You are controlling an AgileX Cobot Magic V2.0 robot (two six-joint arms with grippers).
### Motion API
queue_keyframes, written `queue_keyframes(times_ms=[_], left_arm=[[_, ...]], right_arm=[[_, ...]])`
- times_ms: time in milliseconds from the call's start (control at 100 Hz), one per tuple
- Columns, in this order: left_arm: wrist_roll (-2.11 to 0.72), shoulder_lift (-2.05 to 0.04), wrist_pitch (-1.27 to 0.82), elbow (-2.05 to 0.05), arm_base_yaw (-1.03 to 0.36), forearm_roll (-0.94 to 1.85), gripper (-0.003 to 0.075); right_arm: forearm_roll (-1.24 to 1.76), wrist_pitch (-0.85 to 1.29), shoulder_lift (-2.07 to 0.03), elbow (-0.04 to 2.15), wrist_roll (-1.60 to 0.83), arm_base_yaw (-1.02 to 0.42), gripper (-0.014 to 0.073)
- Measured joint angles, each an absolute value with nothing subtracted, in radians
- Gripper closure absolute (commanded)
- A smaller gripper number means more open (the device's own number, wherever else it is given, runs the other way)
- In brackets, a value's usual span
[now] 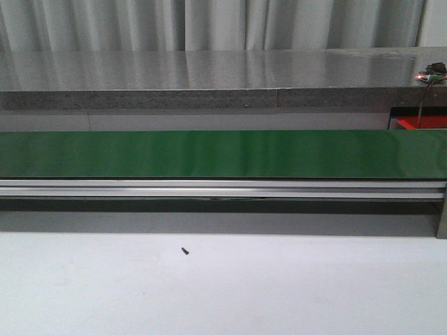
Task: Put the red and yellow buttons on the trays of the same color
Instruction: 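Lower the left gripper onto a yellow button and grasp it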
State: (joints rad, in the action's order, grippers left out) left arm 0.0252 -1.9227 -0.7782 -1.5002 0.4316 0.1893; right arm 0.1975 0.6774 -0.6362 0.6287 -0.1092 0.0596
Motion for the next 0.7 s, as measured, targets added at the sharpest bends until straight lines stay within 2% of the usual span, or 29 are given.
queue_keyframes(times_ms=[700], left_arm=[[0.060,-2.026,-0.735,-1.504,0.432,0.178,0.0155]], right_arm=[[0.197,0.677,-0.636,0.629,-0.109,0.060,0.0661]])
